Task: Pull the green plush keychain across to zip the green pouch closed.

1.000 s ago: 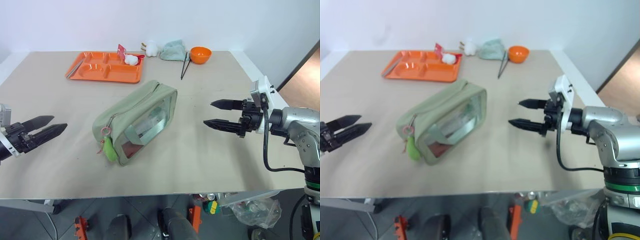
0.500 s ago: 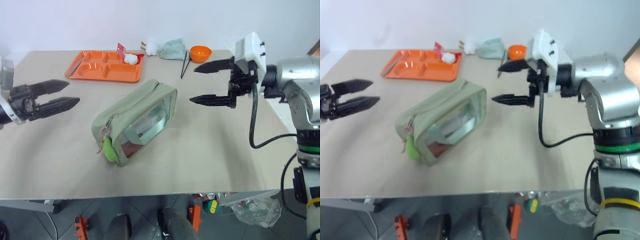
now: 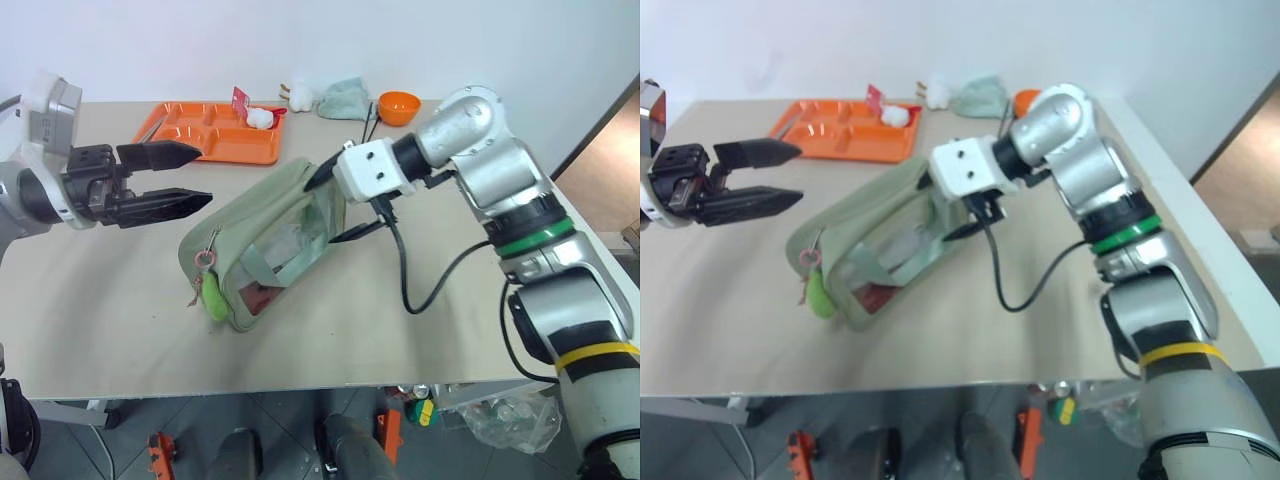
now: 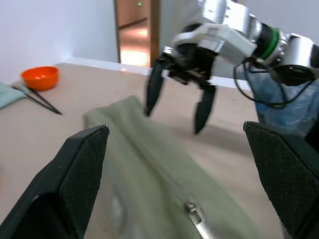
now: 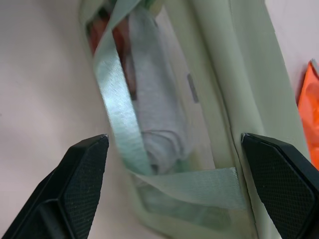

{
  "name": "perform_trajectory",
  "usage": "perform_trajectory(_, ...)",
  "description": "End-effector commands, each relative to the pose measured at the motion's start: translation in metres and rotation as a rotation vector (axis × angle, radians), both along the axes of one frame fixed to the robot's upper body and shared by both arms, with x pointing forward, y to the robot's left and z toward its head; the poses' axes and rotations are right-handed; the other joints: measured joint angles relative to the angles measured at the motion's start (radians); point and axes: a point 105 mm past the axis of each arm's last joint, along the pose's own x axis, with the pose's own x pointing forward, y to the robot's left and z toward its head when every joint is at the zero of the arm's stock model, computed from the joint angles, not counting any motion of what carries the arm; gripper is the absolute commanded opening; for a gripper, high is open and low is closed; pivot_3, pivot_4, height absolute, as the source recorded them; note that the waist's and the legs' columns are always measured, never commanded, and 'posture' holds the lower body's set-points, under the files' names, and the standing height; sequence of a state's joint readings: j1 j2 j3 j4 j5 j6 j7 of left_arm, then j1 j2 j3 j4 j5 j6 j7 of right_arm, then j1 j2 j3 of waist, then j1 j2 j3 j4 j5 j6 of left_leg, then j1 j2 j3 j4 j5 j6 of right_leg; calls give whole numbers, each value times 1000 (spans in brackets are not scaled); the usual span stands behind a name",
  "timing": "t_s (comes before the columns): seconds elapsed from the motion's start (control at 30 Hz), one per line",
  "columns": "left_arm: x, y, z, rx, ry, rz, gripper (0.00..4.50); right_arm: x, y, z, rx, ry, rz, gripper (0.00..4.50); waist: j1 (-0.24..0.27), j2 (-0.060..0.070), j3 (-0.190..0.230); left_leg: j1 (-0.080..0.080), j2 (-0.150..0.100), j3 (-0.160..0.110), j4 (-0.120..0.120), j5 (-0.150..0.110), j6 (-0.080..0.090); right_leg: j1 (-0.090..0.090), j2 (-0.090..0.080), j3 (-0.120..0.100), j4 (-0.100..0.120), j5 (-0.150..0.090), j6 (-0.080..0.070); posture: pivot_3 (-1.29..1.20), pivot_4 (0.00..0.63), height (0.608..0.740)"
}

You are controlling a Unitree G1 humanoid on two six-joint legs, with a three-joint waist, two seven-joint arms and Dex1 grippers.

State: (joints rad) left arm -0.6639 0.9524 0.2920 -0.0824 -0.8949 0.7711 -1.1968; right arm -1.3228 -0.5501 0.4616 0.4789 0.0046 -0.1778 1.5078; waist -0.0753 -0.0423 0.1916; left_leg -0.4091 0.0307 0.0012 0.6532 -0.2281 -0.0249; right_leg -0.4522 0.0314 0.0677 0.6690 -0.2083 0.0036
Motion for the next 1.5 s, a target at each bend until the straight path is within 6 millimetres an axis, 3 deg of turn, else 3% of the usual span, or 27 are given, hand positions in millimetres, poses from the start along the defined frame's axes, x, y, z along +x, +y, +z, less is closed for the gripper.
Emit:
perform_trajectory(0.03, -9, -1, 7, -10, -37, 1, 4488, -5, 6, 18, 6, -35, 63, 4410, 1, 0, 0, 0, 0, 0, 0, 0, 0, 0, 0, 0, 0, 0, 0, 0, 150, 740)
perform_trajectory(0.27, -10, 1, 10, -55, -35, 19, 4488, -2, 0, 21, -11, -33, 62, 4410, 2, 0, 0, 1, 0, 0, 1, 0, -1, 0, -1, 0, 4, 0, 0, 0, 150, 740)
perform_trajectory(0.5, -8, 4, 10, -60, -32, 37, 4488, -7, -20, 39, 3, 14, 27, 4410, 2, 0, 0, 2, -1, 0, 2, 1, -2, 0, -1, 0, 7, -1, -1, 0, 150, 740)
perform_trajectory(0.67, -5, 3, 10, -62, -34, 36, 4488, -8, -11, 55, 70, 21, 43, 4410, -6, 0, 0, 4, -1, 1, 2, 1, -2, -1, -1, 2, 10, -2, -2, 0, 150, 740)
perform_trajectory(0.93, -5, 0, 10, -51, -32, 27, 4488, 1, 13, 33, 13, 14, 68, 4410, -5, 0, 0, 4, 1, -2, 2, 2, -2, -1, 2, -1, 13, -2, -5, 0, 150, 740)
perform_trajectory(1.03, -7, 1, 10, -50, -34, 28, 4500, 3, 17, 25, -5, 31, 76, 3656, -3, 0, 0, 4, 0, -2, 2, 2, -2, -1, 1, -1, 13, -2, -5, 0, 150, 740)
perform_trajectory(1.07, -8, 1, 10, -50, -35, 29, 4500, 3, 17, 22, -12, 36, 77, 3160, -3, 0, 0, 3, 0, -1, 2, 2, -2, -1, 0, -1, 13, -2, -4, 0, 150, 740)
perform_trajectory(1.37, -12, 2, 11, -69, -44, 41, 4500, 5, 15, 6, -26, 94, 76, 204, -2, 0, 0, 3, -1, -2, 2, 2, -2, -1, -2, -1, 13, -3, -4, 0, 150, 740)
perform_trajectory(1.5, -12, 1, 11, -74, -46, 45, 4500, 6, 15, -2, -31, 111, 73, 56, -2, 0, 0, 3, 0, -2, 2, 2, -2, -1, -1, -1, 13, -3, -4, 0, 150, 740)
